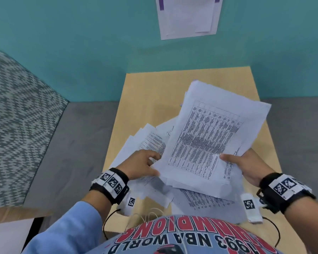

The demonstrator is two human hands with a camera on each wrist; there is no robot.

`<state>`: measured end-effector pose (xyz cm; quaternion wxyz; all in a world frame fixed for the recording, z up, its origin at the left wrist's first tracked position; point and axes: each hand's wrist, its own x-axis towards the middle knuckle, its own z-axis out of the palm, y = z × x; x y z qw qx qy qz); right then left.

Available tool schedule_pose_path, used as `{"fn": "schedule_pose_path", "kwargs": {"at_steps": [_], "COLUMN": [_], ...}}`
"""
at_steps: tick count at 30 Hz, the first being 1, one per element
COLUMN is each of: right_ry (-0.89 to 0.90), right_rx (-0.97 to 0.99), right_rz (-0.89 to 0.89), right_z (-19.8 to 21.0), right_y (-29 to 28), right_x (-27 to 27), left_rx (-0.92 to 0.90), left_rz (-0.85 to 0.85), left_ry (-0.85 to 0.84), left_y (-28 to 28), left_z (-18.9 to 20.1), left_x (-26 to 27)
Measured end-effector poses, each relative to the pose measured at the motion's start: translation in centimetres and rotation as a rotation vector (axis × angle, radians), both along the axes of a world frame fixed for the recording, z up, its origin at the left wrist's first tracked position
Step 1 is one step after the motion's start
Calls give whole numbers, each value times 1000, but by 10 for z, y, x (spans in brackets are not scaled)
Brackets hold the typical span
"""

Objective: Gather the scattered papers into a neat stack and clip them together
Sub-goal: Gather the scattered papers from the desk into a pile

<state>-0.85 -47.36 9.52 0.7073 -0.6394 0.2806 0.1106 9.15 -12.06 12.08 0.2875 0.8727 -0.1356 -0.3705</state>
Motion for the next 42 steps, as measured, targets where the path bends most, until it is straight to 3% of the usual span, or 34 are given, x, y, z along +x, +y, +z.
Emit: {"fn": "schedule_pose_path", "kwargs": {"at_steps": [3, 6, 11, 14, 20, 24, 28, 32, 36, 42], "right_ry": [5, -3, 5, -23, 35, 85, 82, 67, 82, 84], "right_rx": [27, 62, 127, 195, 336, 328, 317, 276, 236, 249], "right_rz": [-43, -82, -194, -246, -255, -273, -277, -308, -290, -290], "right_z": [-2, 3, 22, 33, 26, 21, 22, 17, 18, 21], "right_y": [-6, -13, -19, -20, -7, 0, 1, -2, 0, -6], "right_x": [-4, -5, 6, 14, 20, 20, 20, 19, 17, 14], "left_rx": [174, 218, 38, -163, -516, -585, -522, -535, -382, -379], "left_rz": [-142, -71, 208, 360, 445, 619, 471, 427, 292, 326], "left_ry": [-116, -201, -167, -131, 34, 139, 117, 184, -7, 25], "left_y": [5, 14, 10, 5, -26, -35, -31, -32, -37, -28], "left_z": [-5, -11, 0, -1, 10, 12, 14, 20, 16, 17], "left_x": [3, 10, 16, 14, 0, 1, 0, -2, -1, 7]}}
